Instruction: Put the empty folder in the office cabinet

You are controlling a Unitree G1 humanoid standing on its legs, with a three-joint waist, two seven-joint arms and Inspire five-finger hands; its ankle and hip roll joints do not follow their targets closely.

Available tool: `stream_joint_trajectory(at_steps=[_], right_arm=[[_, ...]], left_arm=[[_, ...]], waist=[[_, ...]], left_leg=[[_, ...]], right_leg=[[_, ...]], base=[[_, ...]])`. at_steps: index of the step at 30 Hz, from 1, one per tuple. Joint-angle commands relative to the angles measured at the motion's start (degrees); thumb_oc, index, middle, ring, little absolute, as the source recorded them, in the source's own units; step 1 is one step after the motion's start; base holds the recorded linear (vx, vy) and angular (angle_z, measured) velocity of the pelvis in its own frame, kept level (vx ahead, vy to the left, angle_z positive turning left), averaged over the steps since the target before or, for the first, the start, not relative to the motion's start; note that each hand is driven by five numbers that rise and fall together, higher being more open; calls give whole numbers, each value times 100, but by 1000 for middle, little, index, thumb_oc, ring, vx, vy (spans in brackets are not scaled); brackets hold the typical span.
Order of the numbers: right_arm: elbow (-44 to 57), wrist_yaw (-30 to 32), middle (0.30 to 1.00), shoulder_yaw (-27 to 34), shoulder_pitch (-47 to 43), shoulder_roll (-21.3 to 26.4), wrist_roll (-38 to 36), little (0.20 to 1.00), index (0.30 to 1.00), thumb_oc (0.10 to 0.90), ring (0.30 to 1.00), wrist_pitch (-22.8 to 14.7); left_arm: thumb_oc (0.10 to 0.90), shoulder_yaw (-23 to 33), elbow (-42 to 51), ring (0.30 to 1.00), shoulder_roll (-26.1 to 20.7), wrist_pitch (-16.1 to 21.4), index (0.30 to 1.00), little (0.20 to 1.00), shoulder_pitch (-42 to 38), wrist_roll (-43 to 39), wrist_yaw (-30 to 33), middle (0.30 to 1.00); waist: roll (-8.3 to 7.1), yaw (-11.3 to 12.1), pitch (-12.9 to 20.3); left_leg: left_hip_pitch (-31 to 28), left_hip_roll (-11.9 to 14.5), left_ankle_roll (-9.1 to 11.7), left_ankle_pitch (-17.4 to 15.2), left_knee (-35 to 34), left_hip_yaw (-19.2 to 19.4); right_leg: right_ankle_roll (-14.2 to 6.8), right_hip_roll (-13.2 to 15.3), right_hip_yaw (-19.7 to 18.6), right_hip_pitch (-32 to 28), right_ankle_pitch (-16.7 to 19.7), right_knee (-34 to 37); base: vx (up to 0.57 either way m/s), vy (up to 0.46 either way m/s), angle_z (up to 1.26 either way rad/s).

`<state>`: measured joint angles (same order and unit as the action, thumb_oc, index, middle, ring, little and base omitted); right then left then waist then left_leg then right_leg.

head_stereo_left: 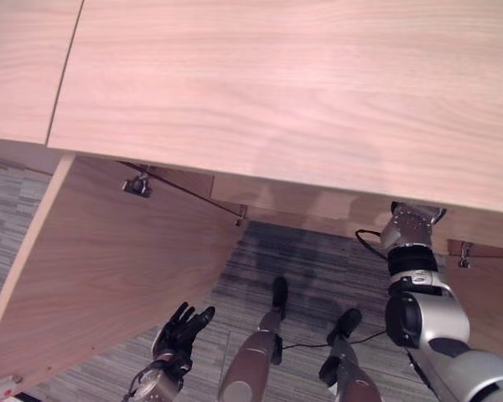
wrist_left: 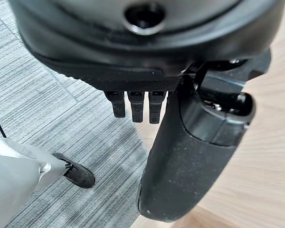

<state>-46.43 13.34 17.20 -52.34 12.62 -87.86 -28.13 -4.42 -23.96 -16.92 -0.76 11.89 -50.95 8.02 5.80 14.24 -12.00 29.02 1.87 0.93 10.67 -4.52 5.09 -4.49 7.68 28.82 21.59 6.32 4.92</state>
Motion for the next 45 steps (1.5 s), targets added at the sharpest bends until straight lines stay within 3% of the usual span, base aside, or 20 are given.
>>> stream_joint_trajectory(at_steps=[1,6,15,21,25,37,45], right_arm=[[191,-540,900,-644,-477,436,479,900,900,800,900,221],[194,-837,900,-742,-133,294,379,900,900,800,900,364],[1367,-1169,900,-582,811,-567,192,900,900,800,900,-41],[2747,-1540,900,-460,1639,-1560,-99,900,900,800,900,-430],[2991,-1587,900,-560,2012,-1793,-161,900,900,800,900,-488],[2595,-1691,900,-762,2315,-1777,-258,900,900,800,900,-282],[2020,-1780,900,-1352,2427,-1438,-53,900,900,800,900,297]], left_arm=[[800,84,196,900,-483,238,900,900,353,27,-45,900],[800,169,251,900,-492,234,900,900,353,69,-89,900],[800,361,268,900,-299,322,900,900,273,48,57,900],[800,406,262,900,-93,308,900,900,200,7,213,900],[800,338,208,900,-10,298,900,900,254,-102,242,900],[800,146,63,900,10,182,900,900,411,-208,121,900],[800,106,40,900,-94,205,900,900,486,-245,-57,900]], waist=[[-184,40,299],[-193,-64,282],[-204,-296,232],[-239,-472,194],[-256,-551,202],[-263,-700,212],[-306,-732,238]], left_leg=[[85,-298,244,-417,-48,-73],[112,-284,209,-421,-48,-133],[85,-280,124,-447,-48,-189],[-6,-286,80,-473,-48,-191],[-105,-297,64,-485,-48,-179],[-163,-301,48,-476,-48,-181],[-203,-283,34,-475,-48,-123]], right_leg=[[-168,-131,-136,249,-289,8],[-119,-164,-253,294,-314,8],[-69,-221,-525,356,-320,8],[-51,-249,-613,287,-325,8],[-50,-248,-620,214,-332,8],[-23,-292,-694,198,-323,8],[-8,-308,-749,199,-280,8]], base=[[-6,-58,2],[-8,-38,3],[-1,-2,0],[0,0,0],[0,0,0],[0,0,0],[0,0,0]])
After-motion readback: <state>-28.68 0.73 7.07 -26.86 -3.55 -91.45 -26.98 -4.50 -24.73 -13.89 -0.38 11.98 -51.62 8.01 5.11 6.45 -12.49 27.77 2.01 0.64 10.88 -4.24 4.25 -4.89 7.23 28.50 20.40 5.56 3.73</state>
